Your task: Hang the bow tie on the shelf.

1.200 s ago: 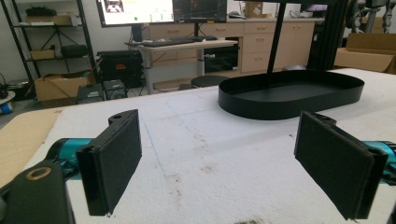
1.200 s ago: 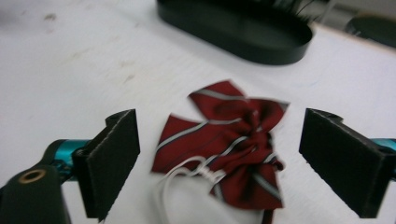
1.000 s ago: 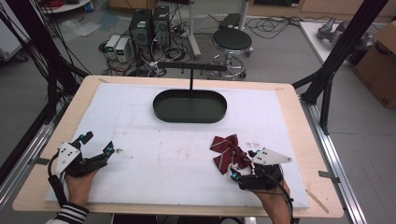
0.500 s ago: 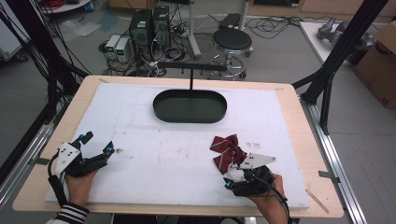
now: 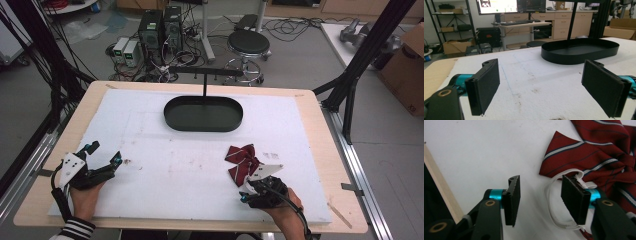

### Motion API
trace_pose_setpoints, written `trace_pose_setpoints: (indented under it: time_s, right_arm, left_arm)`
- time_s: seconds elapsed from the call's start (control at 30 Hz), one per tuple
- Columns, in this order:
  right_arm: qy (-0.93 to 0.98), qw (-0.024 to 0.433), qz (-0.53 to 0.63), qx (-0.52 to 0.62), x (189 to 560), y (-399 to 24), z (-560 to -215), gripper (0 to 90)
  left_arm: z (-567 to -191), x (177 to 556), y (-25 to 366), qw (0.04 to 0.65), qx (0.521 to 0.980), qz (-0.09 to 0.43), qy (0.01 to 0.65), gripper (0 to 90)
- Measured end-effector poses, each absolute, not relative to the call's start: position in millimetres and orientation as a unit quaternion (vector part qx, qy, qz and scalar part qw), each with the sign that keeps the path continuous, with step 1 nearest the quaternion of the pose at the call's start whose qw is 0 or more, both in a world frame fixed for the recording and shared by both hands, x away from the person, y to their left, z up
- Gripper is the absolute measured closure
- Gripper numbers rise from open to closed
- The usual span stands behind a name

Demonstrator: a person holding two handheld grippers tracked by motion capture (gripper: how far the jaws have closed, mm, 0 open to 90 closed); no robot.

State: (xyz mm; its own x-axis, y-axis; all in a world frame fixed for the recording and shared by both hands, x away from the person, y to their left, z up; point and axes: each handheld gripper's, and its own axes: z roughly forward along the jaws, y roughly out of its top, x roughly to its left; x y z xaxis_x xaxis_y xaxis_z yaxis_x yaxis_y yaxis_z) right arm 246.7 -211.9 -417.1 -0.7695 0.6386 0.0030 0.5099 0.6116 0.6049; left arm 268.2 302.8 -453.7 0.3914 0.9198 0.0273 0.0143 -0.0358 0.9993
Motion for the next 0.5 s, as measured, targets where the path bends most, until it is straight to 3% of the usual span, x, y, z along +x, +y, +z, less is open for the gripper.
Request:
trace_pose_setpoints:
  time_s: [0.5]
  right_arm:
    - [0.894,0.083,0.267,0.35,257.6,-211.0,-418.5,65.0]
  left_arm:
    - [-453.7,268.2,302.9,0.577,0.602,0.393,0.387,15.3]
